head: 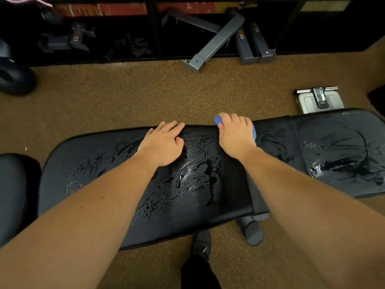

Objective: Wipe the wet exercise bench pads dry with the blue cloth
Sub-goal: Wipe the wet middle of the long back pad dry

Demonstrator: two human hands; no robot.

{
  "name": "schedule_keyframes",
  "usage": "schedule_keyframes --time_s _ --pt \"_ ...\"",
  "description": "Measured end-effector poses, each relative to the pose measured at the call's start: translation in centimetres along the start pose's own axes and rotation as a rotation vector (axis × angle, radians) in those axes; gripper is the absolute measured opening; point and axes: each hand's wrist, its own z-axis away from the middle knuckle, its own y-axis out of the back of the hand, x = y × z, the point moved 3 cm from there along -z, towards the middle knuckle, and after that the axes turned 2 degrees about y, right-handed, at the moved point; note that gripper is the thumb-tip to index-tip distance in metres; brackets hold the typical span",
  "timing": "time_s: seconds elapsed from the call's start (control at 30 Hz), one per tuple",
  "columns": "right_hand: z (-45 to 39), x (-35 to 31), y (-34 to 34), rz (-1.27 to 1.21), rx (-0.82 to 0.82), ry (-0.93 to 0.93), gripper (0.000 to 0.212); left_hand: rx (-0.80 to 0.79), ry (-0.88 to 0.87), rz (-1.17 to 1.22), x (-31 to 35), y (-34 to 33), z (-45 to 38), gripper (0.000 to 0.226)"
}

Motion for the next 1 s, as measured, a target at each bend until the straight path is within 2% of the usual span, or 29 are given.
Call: schedule_keyframes --time_s 0.03,0.1,0.17,0.23,0.3,0.37,0.43,0.5,0.63,0.77,1.0 --pt "-1.2 0.5 0.7 -0.083 -0.05 -0.02 0.039 0.004 0.001 0.004 -0.1 0.0 0.0 0.057" --pt "-3.3 1.9 2.6 -0.413 -0.094 -0.131 0.039 0.01 -0.001 0.007 -0.1 0.1 0.0 0.057" --pt "-4.5 3.5 4.6 -0.747 -0.019 -0.251 0.041 0.032 -0.007 0.015 -0.2 0.3 0.0 0.056" --pt "-5.3 4.9 6.4 -0.904 0.034 -0.275 0.038 0.096 -0.023 0.056 -0.3 0.7 -0.1 0.054" --pt "-5.4 5.5 7.4 -0.819 -0.005 -0.166 0.029 0.184 -0.014 0.136 -0.9 1.3 -0.3 0.051" --pt "-4.7 5.5 6.9 -0.634 -0.135 0.025 0.025 0.246 0.056 0.171 -2.1 1.8 -0.5 0.048" --pt "-3.1 4.7 4.8 -0.412 -0.305 0.255 0.032 0.223 0.143 0.17 -3.4 1.9 -0.5 0.045" --pt "-1.5 4.1 2.5 -0.186 -0.364 0.412 0.04 0.15 0.162 0.179 -4.3 1.6 -0.2 0.046" --pt "-1.2 3.3 1.6 -0.065 -0.299 0.49 0.054 0.109 0.143 0.223 -4.6 1.9 0.0 0.048" --pt "-2.2 1.6 1.0 -0.055 -0.374 0.564 0.051 0.112 0.138 0.235 -5.0 1.9 -0.1 0.049" --pt "-4.5 -3.1 -0.4 -0.22 -0.521 0.545 0.047 0.069 0.048 0.128 -6.2 0.7 -0.1 0.058"
